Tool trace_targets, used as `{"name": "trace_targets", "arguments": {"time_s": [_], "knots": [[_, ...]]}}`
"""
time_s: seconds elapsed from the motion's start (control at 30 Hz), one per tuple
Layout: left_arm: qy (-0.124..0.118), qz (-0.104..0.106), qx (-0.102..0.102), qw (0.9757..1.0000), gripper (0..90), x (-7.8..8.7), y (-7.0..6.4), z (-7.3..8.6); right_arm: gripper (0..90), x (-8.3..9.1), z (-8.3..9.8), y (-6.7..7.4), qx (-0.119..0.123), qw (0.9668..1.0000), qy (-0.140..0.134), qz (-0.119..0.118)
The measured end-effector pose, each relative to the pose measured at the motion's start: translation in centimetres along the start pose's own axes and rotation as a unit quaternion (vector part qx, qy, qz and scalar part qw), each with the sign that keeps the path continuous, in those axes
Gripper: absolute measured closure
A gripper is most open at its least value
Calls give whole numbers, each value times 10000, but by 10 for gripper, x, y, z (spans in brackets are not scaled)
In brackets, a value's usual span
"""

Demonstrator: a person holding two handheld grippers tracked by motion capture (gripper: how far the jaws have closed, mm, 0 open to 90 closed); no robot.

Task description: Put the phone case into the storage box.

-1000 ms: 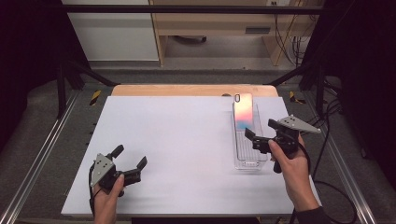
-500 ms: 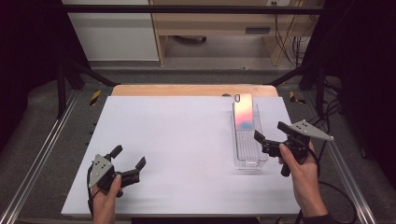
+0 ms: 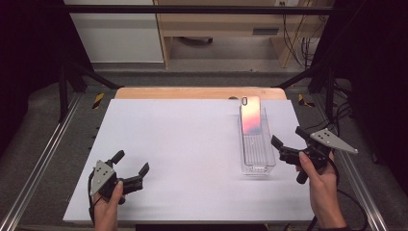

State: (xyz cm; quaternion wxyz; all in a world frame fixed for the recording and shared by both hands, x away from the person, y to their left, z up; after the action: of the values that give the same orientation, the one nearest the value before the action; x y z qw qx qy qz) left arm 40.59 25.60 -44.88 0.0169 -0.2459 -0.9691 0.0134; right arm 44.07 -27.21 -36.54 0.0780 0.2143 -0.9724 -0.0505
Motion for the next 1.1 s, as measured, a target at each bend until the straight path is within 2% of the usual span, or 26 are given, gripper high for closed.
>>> {"name": "trace_targets", "arguments": {"time_s": [0.1, 0.17, 0.33, 1.1], "knots": [[9, -32, -14, 10000, 5, 2, 0, -1, 33, 2, 2, -3, 43, 10000, -20, 45], [51, -83, -96, 9999, 6, 2, -1, -1, 34, 4, 5, -5, 2, 10000, -46, 45], [66, -41, -142, 9999, 5, 2, -3, -2, 34, 7, 11, -10, 43, 9999, -107, 124], [53, -98, -126, 9999, 5, 14, 2, -2, 34, 25, 33, -29, 152, 9990, -257, 339]]}}
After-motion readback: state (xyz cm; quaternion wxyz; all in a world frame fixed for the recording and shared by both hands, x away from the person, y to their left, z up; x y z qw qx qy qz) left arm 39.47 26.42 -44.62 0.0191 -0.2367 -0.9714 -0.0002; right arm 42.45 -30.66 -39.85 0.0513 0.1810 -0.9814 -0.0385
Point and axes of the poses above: each handheld gripper's, and its own axes: x roughly backward along the jaws, z roughly out of its underside, y roughly to its left, the point moved 1 cm from there along -x, roughly forward along the jaws, and after that the axes turned 4 degrees about -y, right-handed, at the moved point
